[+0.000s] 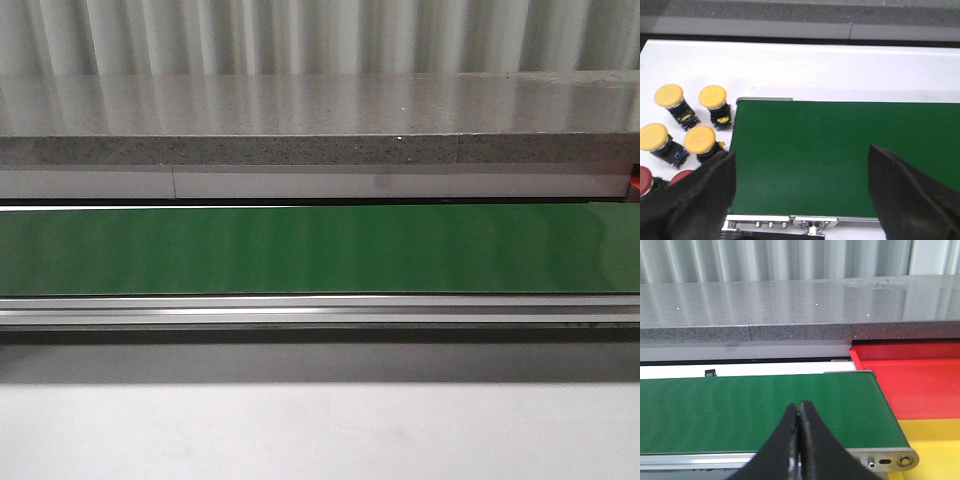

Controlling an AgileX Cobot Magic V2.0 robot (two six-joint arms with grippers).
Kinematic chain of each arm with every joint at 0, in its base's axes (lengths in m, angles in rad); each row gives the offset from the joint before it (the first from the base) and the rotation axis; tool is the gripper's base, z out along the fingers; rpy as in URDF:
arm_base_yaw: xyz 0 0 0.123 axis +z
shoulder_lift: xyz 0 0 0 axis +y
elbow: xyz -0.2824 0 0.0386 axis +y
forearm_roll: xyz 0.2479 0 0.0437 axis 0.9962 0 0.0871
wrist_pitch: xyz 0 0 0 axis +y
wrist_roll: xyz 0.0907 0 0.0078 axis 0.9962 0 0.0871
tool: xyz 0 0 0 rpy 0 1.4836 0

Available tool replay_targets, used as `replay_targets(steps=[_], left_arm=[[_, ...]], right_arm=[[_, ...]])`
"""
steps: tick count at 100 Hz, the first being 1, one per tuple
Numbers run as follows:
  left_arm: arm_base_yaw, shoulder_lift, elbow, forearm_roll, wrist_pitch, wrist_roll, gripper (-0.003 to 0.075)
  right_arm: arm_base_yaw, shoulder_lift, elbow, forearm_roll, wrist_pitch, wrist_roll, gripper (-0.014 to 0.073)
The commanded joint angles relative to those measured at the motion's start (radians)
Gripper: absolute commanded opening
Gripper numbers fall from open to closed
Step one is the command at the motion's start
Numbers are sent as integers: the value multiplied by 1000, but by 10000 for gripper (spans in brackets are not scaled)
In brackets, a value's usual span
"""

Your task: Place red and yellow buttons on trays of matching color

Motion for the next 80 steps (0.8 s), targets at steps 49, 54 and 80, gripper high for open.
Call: replay_targets(steps=[49, 54, 80], left_arm=[[285, 387, -322, -14, 426, -12, 533], [300, 416, -330, -21, 440, -12, 533], [356, 573, -402, -40, 499, -5, 533]], right_arm=[[-7, -13, 2, -10, -73, -1, -66], [-7, -13, 2, -10, -73, -1, -66], [-7, -13, 2, -10, -73, -1, -66]])
